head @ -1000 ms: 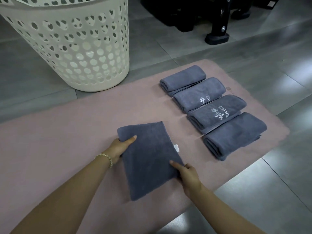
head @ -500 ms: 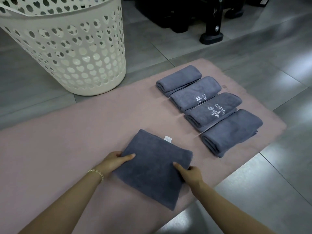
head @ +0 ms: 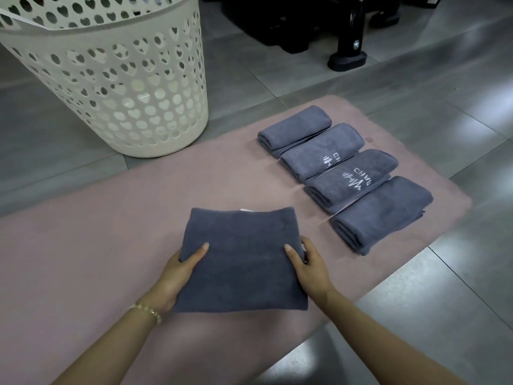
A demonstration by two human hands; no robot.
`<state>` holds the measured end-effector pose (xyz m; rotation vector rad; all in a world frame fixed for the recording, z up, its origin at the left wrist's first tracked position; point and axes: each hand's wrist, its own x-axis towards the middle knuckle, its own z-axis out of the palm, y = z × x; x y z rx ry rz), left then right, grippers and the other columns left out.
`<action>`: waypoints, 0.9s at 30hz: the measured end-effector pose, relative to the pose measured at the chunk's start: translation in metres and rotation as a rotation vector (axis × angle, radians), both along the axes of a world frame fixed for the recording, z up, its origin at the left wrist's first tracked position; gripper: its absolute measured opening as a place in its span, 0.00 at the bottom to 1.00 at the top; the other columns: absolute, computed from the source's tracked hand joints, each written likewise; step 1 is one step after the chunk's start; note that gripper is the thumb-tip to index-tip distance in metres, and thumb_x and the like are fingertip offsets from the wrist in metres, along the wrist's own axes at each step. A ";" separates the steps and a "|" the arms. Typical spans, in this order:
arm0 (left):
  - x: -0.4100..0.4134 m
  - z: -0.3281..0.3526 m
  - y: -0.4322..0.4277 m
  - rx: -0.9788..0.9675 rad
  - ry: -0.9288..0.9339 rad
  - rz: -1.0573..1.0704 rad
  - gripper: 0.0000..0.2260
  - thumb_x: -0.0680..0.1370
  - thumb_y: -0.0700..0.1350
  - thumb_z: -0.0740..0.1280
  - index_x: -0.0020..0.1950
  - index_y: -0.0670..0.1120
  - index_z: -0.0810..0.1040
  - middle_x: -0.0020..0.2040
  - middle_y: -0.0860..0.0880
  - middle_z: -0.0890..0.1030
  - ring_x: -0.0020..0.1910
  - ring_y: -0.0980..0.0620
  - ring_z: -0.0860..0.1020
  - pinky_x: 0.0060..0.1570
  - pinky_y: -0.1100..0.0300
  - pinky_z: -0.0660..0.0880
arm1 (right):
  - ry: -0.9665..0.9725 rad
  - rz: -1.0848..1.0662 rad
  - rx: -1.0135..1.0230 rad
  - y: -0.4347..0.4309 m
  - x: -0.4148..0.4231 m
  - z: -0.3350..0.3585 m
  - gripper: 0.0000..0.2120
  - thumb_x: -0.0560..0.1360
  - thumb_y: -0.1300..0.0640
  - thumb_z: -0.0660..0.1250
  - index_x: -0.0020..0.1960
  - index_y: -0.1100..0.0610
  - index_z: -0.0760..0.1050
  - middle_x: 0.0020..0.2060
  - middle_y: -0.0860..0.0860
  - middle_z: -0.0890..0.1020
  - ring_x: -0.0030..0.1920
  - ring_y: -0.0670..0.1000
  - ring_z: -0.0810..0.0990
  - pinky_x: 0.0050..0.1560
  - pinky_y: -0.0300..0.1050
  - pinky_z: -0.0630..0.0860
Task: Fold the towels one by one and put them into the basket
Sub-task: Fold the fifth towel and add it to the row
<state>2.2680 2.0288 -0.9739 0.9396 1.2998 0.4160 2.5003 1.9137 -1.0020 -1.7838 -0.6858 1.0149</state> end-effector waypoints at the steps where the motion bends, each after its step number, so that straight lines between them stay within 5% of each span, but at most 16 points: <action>1: -0.005 -0.012 -0.003 0.046 0.057 0.054 0.13 0.76 0.51 0.68 0.58 0.47 0.77 0.52 0.48 0.83 0.49 0.48 0.82 0.48 0.56 0.78 | -0.039 -0.003 -0.054 0.001 -0.002 -0.006 0.12 0.77 0.52 0.65 0.59 0.52 0.72 0.44 0.48 0.81 0.43 0.46 0.80 0.45 0.40 0.76; 5: -0.023 -0.040 -0.018 0.504 0.445 0.041 0.27 0.74 0.57 0.67 0.69 0.46 0.69 0.63 0.46 0.73 0.59 0.50 0.72 0.63 0.58 0.67 | -0.461 -0.018 -0.218 -0.014 -0.010 -0.034 0.19 0.77 0.53 0.64 0.65 0.57 0.68 0.59 0.55 0.73 0.55 0.55 0.75 0.58 0.44 0.70; 9: -0.027 -0.055 -0.043 1.096 0.544 -0.686 0.27 0.76 0.67 0.56 0.73 0.59 0.63 0.65 0.54 0.72 0.65 0.56 0.66 0.69 0.62 0.56 | -0.824 0.391 0.093 -0.031 -0.022 -0.045 0.24 0.77 0.40 0.57 0.66 0.51 0.72 0.66 0.50 0.73 0.67 0.51 0.71 0.66 0.45 0.67; 13: -0.033 -0.081 -0.059 1.146 0.763 -1.115 0.39 0.70 0.75 0.52 0.76 0.60 0.51 0.73 0.57 0.66 0.72 0.53 0.59 0.71 0.53 0.47 | -0.965 0.755 0.114 -0.041 -0.031 -0.060 0.26 0.78 0.35 0.49 0.68 0.46 0.69 0.68 0.47 0.73 0.69 0.50 0.70 0.68 0.46 0.61; 19: -0.024 -0.089 -0.054 1.041 0.756 -1.127 0.58 0.57 0.67 0.74 0.77 0.54 0.45 0.68 0.55 0.74 0.68 0.50 0.64 0.69 0.49 0.50 | -1.024 0.915 0.073 -0.039 -0.024 -0.060 0.35 0.68 0.30 0.60 0.71 0.45 0.65 0.69 0.47 0.71 0.68 0.49 0.71 0.70 0.47 0.64; 22: -0.015 -0.089 -0.054 1.108 0.717 -1.092 0.57 0.51 0.63 0.79 0.75 0.53 0.58 0.61 0.56 0.79 0.63 0.51 0.73 0.65 0.49 0.66 | -1.047 0.921 0.082 -0.035 -0.026 -0.058 0.36 0.65 0.29 0.61 0.68 0.46 0.68 0.67 0.47 0.74 0.65 0.49 0.75 0.64 0.49 0.72; 24: -0.011 -0.086 -0.048 1.188 0.735 -1.089 0.49 0.44 0.61 0.81 0.63 0.55 0.74 0.54 0.58 0.82 0.53 0.54 0.82 0.48 0.55 0.79 | -1.087 0.904 0.113 -0.033 -0.026 -0.058 0.36 0.64 0.28 0.61 0.66 0.46 0.71 0.65 0.47 0.75 0.63 0.49 0.76 0.63 0.48 0.73; 27: -0.006 -0.070 -0.036 1.241 0.664 -1.041 0.34 0.44 0.58 0.83 0.50 0.56 0.84 0.48 0.60 0.84 0.44 0.59 0.83 0.45 0.69 0.76 | -1.133 0.890 0.109 -0.025 -0.022 -0.051 0.35 0.63 0.28 0.60 0.63 0.45 0.75 0.59 0.44 0.78 0.57 0.46 0.78 0.58 0.43 0.75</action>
